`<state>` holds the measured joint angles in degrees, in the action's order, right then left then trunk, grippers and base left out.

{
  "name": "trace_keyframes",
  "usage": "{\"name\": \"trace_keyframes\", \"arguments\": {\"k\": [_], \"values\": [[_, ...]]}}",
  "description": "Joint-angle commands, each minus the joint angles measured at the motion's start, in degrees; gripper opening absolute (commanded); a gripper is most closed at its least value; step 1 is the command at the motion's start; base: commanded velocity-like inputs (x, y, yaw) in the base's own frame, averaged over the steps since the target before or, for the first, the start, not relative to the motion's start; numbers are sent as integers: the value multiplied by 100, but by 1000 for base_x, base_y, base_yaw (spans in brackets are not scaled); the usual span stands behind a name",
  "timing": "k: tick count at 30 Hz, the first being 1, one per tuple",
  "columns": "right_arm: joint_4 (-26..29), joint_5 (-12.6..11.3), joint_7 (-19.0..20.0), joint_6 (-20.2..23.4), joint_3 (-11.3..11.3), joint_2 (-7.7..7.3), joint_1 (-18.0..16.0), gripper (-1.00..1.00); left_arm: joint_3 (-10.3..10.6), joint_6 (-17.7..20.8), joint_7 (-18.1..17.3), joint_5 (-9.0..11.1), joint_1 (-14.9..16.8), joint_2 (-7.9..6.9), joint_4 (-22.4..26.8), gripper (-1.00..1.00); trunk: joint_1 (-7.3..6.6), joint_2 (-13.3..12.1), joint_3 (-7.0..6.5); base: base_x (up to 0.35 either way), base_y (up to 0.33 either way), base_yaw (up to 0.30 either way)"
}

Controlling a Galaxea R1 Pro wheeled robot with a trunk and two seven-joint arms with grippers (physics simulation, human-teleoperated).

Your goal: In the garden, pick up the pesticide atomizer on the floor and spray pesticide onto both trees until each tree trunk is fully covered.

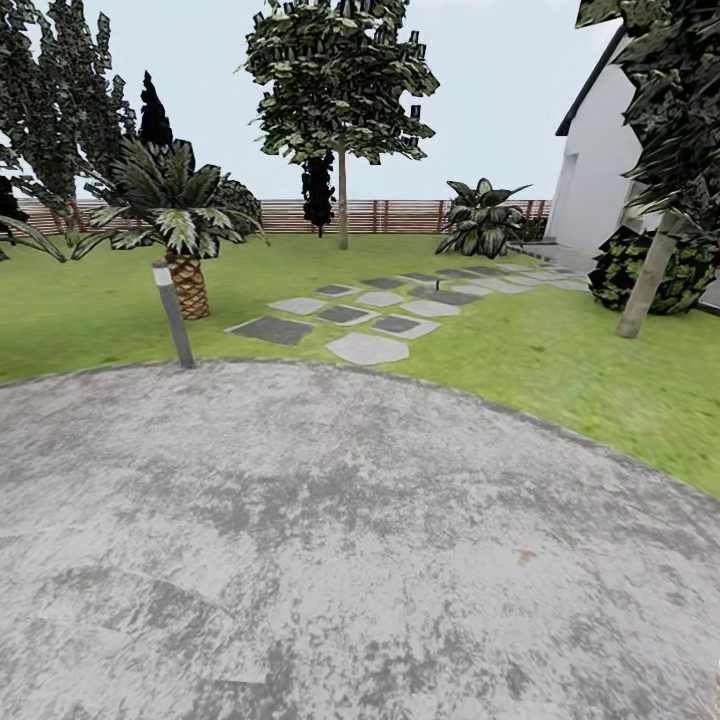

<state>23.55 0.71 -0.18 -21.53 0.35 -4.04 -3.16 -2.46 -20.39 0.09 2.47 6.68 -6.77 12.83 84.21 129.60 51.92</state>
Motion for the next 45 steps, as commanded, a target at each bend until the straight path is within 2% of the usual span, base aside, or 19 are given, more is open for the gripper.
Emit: {"name": "trace_keyframes", "arguments": {"k": [1,45], "values": [[0,0,0,0,0,0,0,100,0,0,0,1,0,0,0,100,0,0,0,337,0,0],[-9,8,0,0,0,4,0,100,-9,0,0,8,0,0,0,100,0,0,0,337,0,0]]}}
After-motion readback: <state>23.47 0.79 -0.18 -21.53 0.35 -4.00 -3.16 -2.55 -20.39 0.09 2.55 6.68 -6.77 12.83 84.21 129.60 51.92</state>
